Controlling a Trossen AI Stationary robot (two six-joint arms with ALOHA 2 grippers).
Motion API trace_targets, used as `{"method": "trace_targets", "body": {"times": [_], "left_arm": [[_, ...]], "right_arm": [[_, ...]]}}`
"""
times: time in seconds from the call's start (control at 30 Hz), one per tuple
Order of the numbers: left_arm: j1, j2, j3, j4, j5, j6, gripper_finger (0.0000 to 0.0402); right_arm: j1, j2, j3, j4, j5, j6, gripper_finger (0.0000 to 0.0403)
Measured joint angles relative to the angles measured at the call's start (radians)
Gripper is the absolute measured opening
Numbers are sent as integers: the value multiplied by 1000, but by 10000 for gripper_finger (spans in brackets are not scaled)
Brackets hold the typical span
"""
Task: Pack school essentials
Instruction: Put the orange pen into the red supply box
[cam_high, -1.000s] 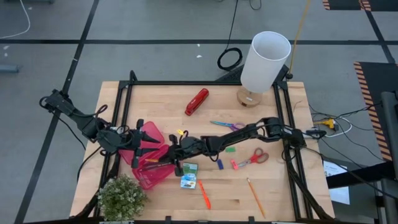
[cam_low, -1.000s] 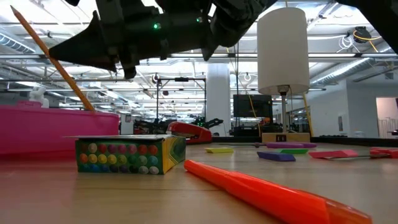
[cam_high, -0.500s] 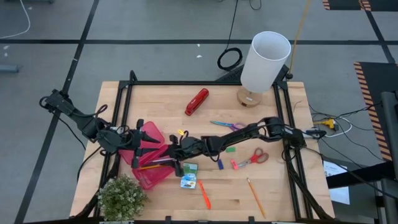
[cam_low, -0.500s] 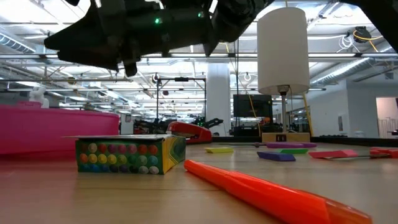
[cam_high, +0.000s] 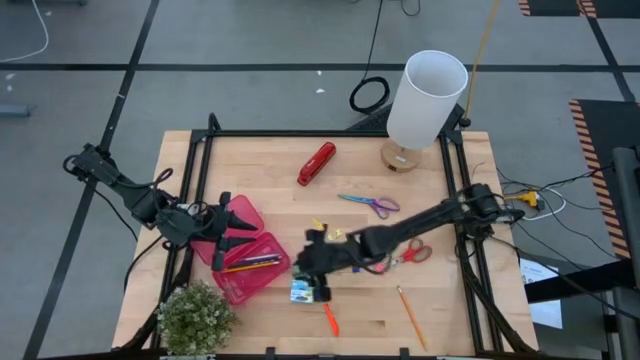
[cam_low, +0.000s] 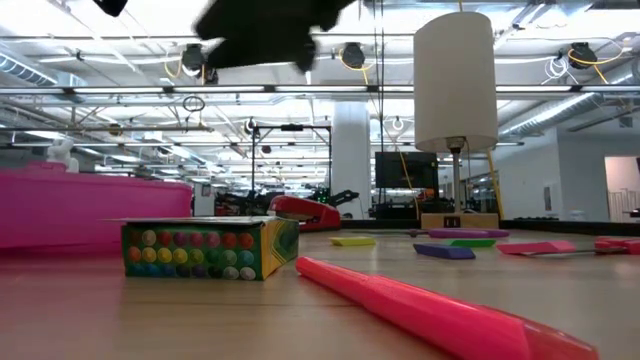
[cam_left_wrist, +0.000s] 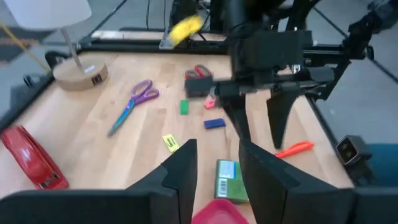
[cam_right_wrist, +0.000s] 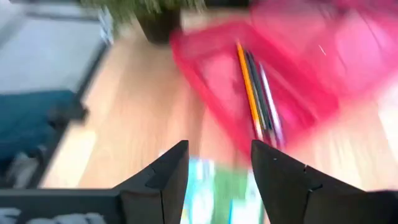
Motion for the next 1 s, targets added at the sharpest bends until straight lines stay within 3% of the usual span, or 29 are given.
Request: {"method": "trace_targets", "body": {"times": [0.27,0.53,0.8,1.0], "left_arm": [[0,37,0,16,0,-18,122],[-1,155,11,79,76,7,122],[-1,363,139,57,144,98,122],[-2,556,271,1,209,159,122]], "right_arm": [[152,-166,-229,-7,223,215,164],[250,-291,-505,65,325,456,164],[300,-375,-718,170,401,543,164],[321,-402,-759,179,405,555,164]]}}
